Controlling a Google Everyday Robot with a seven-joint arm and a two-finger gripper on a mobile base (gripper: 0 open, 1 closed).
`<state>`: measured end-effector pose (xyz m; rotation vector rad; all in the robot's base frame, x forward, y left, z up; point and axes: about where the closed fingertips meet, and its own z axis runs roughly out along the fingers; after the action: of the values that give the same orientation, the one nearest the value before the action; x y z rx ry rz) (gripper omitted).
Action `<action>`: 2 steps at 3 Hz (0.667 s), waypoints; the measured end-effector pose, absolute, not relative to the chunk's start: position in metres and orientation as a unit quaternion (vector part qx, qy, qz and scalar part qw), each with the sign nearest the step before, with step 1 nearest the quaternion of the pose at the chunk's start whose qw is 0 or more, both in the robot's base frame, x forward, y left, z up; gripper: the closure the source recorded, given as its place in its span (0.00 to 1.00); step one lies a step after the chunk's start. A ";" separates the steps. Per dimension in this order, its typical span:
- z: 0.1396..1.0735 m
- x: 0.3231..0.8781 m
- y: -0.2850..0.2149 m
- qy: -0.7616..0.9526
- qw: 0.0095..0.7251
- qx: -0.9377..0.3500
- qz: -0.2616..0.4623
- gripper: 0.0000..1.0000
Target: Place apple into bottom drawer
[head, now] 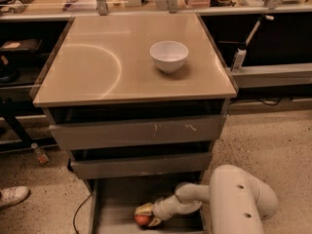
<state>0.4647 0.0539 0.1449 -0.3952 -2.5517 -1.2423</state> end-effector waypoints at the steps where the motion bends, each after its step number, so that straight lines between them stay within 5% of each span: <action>1: 0.131 0.460 0.050 -0.880 0.148 -0.149 -0.426 1.00; 2: 0.131 0.460 0.050 -0.880 0.149 -0.149 -0.425 0.83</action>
Offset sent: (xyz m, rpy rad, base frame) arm -0.0039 -0.0035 -0.0121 -0.0050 0.0278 -0.0102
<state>0.4601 0.0498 0.1306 -0.4287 -2.5302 -1.2229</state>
